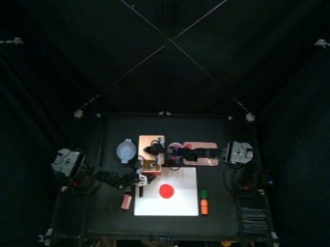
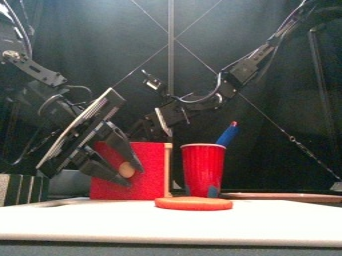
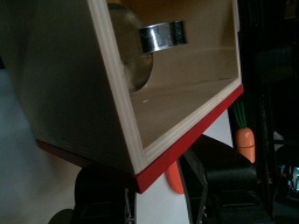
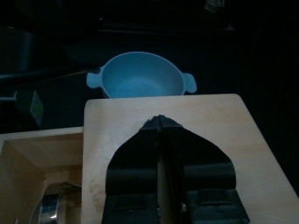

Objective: Get the cutter from the drawer then cut the dough then place the extra dough in the bowl
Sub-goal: Place the cutter on the board

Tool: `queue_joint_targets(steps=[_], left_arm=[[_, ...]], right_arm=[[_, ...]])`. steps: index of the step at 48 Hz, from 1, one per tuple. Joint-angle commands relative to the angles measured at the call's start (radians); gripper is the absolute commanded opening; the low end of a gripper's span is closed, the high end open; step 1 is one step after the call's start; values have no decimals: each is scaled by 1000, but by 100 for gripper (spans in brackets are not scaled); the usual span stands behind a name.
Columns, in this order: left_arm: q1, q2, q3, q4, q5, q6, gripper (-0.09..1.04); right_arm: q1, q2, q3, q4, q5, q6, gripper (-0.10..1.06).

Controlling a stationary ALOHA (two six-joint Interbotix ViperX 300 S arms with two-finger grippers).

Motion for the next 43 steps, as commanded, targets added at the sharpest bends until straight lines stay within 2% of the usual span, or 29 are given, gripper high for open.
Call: queue_joint_targets(steps=[1,16,22,35,43], left_arm=[[-48,0,-11,8,25,8,57],[-48,0,-8,11,25,14,59],[-46,0,-6,14,17,17,64],[-48,-2,-6,20,14,15,86],[-55,-20,-5,21,14,17,87]], right_arm=[[-8,8,2,3,23,-2,-4],[-8,8,2,3,21,-2,-4],[-8,8,2,3,23,-2,-4],[-8,8,0,3,23,-2,-4],[-8,8,0,3,21,-2,-4]])
